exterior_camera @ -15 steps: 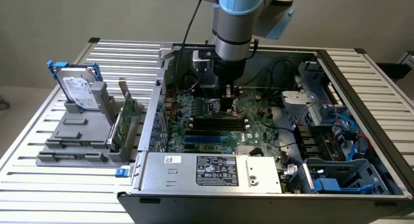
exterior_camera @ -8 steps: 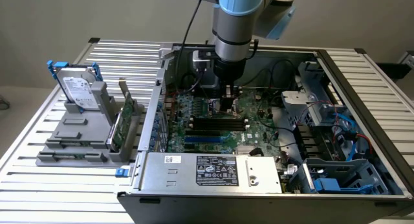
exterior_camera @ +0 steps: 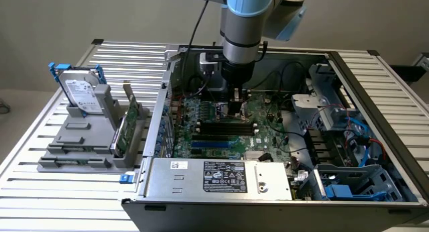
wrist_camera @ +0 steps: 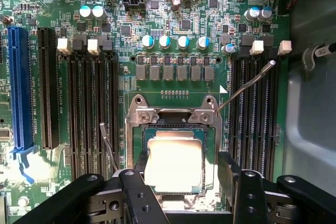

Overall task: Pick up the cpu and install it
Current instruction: 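Place the cpu into insertion slot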

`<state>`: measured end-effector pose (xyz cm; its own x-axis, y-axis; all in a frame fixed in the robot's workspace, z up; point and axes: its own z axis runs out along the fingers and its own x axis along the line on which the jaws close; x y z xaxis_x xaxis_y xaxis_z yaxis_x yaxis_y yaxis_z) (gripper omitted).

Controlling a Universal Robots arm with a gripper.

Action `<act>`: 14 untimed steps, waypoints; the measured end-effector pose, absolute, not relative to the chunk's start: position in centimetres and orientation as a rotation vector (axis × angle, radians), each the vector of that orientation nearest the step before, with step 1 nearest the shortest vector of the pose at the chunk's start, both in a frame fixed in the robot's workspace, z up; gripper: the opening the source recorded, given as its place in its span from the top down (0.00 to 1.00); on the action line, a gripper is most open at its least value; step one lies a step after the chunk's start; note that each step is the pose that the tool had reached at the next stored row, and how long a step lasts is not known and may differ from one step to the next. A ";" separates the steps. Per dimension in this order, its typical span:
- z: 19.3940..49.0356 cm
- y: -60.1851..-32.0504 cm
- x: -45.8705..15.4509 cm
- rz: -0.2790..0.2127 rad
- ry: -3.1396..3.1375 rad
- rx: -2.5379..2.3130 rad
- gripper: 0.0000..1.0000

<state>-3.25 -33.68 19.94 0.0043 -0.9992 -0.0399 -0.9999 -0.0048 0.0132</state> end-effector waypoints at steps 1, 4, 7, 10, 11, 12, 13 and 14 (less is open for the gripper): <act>19.9 -33.7 -3.3 0.059 2.203 -2.213 0.37; 19.9 -33.7 -3.2 0.060 2.202 -2.212 0.37; 19.9 -33.7 -3.2 0.061 2.202 -2.212 0.37; 19.9 -33.7 -3.2 0.064 2.200 -2.210 0.37; 19.9 -33.7 -3.2 0.065 2.199 -2.210 0.37; 19.9 -33.7 -3.2 0.067 2.199 -2.209 0.37; 19.9 -33.7 -3.2 0.068 2.198 -2.208 0.37; 19.9 -33.7 -3.2 0.068 2.198 -2.208 0.37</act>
<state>-3.25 -33.68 19.88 0.0043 -0.9988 -0.0490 -0.9999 -0.0049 0.0129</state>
